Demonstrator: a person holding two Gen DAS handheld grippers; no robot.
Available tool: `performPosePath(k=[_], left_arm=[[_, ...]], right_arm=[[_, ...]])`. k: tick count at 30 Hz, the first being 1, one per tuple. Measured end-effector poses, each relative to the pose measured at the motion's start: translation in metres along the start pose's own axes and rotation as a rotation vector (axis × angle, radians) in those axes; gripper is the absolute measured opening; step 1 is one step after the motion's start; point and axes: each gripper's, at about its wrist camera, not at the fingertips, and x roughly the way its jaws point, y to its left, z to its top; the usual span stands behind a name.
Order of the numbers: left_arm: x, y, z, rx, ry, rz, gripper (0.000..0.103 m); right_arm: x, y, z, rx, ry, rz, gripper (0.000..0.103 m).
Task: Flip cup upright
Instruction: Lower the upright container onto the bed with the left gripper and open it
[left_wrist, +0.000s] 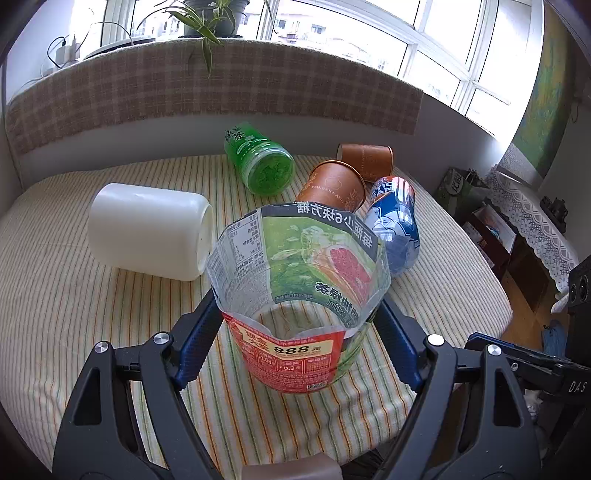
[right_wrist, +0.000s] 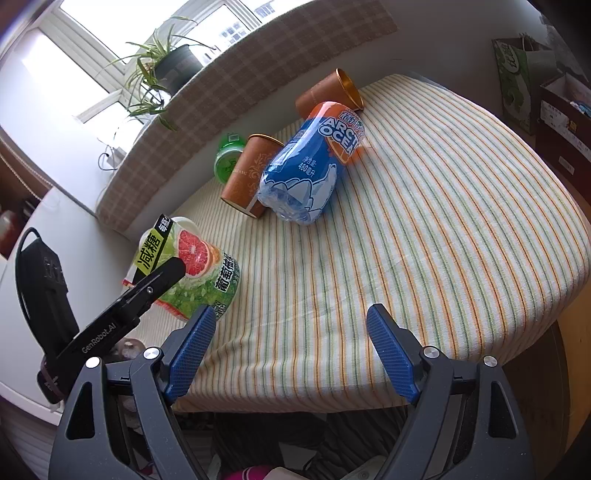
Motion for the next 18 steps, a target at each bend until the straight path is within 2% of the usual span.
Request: performPosePath(k=[5,18], left_arm=[[0.006,0.003,-0.003,-0.03,0.037,-0.051,0.086],[0.011,0.01,-0.017,-0.06,0.077,-0.093,0.091]], right_arm=[[0.0,0.001,-0.001,-0.002,0.001,0.002,0.084],[0.001,0.003,-0.002,-0.006,0.007,0.0,0.084]])
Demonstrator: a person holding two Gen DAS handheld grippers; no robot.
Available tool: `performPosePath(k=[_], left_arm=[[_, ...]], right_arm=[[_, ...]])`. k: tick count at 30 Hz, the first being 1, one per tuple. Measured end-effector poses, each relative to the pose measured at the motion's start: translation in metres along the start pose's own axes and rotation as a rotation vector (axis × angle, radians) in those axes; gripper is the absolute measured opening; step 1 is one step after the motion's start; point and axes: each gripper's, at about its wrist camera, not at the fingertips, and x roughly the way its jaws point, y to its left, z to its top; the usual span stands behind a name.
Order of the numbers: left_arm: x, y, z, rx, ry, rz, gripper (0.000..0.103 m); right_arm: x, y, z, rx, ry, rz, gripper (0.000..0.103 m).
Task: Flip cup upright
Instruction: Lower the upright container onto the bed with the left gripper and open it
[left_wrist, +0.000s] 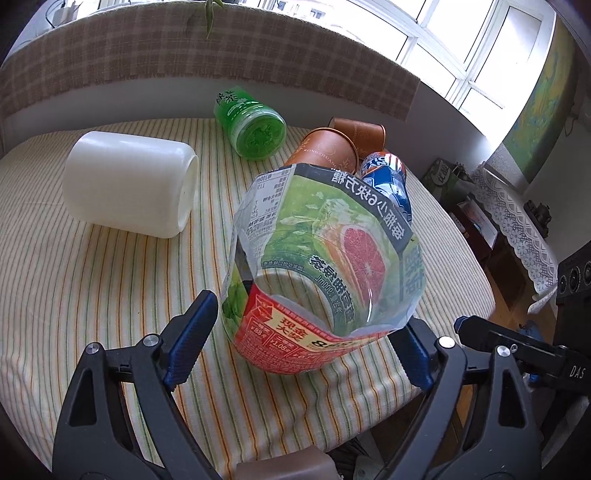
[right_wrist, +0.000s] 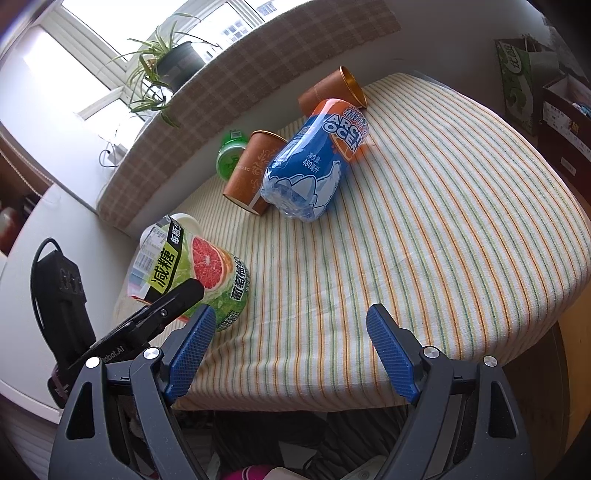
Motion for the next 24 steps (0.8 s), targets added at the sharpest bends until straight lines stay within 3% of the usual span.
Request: performPosePath(k=[18,24], left_arm=[[-0.028,0.02,-0.032,0.037,-0.012,0.047,0.092],[-0.065,0.027,-0.039,0.034,-0.155,0.156,0.092]], right_arm=[[0.004,0.018,0.001,-0.054,-0.003,0.003,0.084],[-0.005,0.039,-0.005,-0.155,-0.093,-0.052,0.084]])
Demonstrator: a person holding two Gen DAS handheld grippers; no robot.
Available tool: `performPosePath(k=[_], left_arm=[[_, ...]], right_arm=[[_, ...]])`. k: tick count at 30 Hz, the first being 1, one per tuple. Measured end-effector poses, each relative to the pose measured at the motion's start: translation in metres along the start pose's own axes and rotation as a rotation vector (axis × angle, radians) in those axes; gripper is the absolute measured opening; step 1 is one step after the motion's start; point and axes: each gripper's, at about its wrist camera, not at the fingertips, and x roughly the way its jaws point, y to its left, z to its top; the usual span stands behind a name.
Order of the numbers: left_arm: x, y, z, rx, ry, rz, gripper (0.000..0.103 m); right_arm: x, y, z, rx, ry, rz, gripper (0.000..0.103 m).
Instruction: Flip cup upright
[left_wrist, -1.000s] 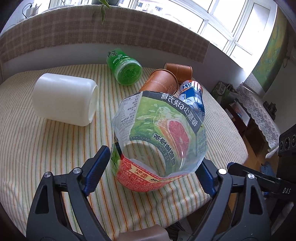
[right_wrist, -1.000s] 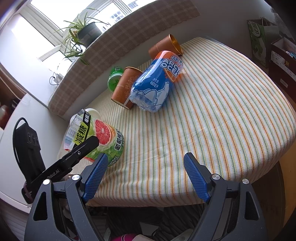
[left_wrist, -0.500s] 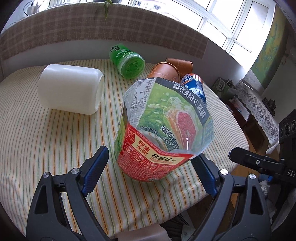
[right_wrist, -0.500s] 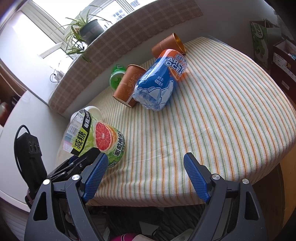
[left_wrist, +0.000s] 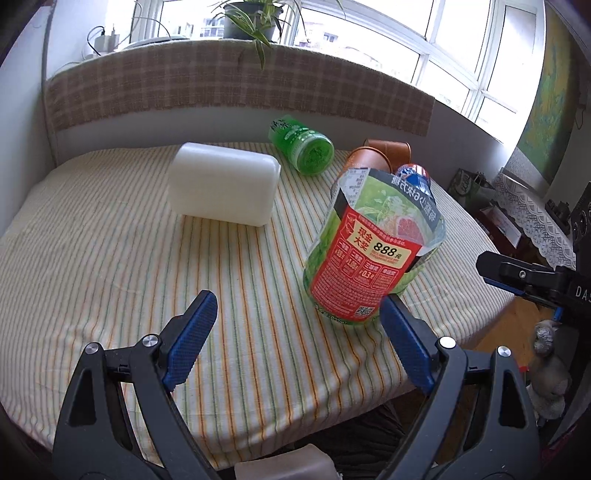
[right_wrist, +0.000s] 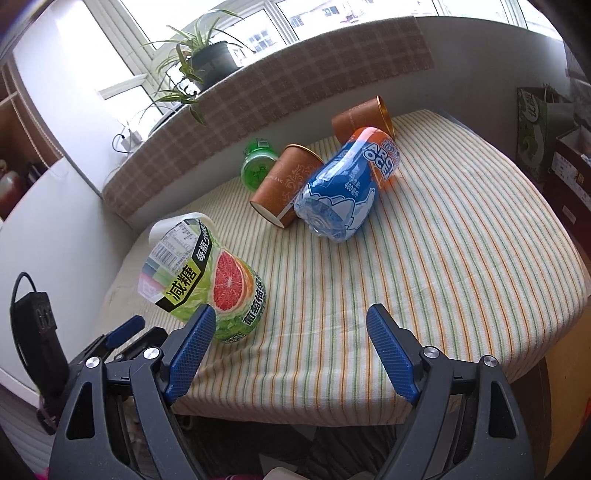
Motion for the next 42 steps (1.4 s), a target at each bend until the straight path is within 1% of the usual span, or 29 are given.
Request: performPosePath(k=[4,7,9,10,12,14,17,22,28,42], left_arm=[[-0.027,0.001,0.005,-0.002,-0.128,0.081,0.092],[-0.046,-0.003,0.008,0.026,-0.215,0.137,0.092],[-0.055,-0.006,0.01,0.04,-0.26,0.164,0.092],[-0.058,-0.007,0.011,0.042,-0.275,0.171,0.095],[-0.064,-0.008,0.012,0.037,-0.305,0.182,0.103],[-0.07,-0.007,0.014,0.031,-0.333,0.2,0.103],[-0.077,-0.007,0.013,0.029,-0.346,0.208,0.103],[-0.086,-0.008,0.011,0.03,-0.363,0.226,0.103],[-0.096,-0.01,0.008,0.033,-0.383,0.239,0.103],[-0.103,-0.01,0.006,0.028,-0.389,0.249,0.103]], right_arm=[[-0.01,0.02,-0.002,-0.105,-0.093,-0.065,0.084],[-0.019,0.034,-0.005,-0.18,-0.173,-0.117,0.084],[-0.024,0.042,-0.006,-0.219,-0.221,-0.149,0.084],[-0.025,0.045,-0.007,-0.234,-0.239,-0.16,0.084],[-0.027,0.048,-0.01,-0.252,-0.265,-0.175,0.084],[-0.027,0.051,-0.013,-0.264,-0.273,-0.175,0.084],[-0.027,0.055,-0.016,-0.281,-0.281,-0.174,0.084],[-0.032,0.065,-0.021,-0.316,-0.318,-0.187,0.084],[-0.038,0.071,-0.023,-0.329,-0.343,-0.185,0.086],[-0.041,0.074,-0.028,-0.326,-0.351,-0.18,0.086]])
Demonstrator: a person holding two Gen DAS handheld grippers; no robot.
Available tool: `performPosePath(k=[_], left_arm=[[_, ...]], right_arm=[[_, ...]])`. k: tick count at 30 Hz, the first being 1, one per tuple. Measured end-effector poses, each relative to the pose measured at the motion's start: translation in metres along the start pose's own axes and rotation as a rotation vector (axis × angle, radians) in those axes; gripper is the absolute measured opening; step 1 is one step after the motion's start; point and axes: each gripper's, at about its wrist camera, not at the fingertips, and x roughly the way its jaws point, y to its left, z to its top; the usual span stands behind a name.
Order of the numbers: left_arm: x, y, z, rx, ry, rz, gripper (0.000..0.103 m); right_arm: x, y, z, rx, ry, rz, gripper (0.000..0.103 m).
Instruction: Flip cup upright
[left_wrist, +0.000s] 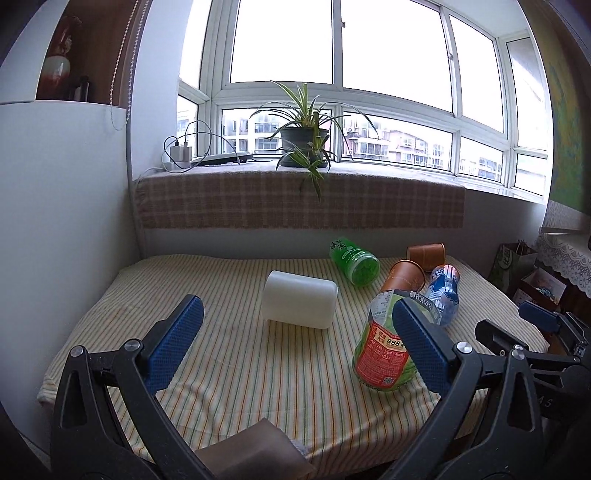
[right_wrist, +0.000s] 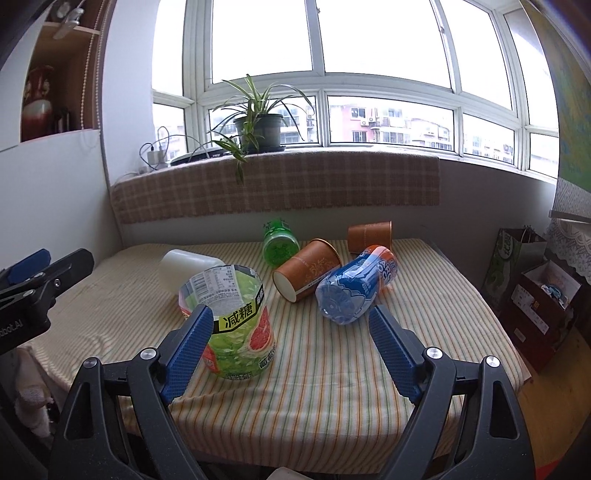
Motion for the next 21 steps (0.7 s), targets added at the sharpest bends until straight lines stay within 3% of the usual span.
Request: performPosePath(k=[21], left_arm=[[-0.0007,-0.0006,-0.0002,0.002,0.0,0.0,0.103]], right_arm=[[0.0001,-0.0007,-0.0016,0.002,0.013,0.006,0.086]])
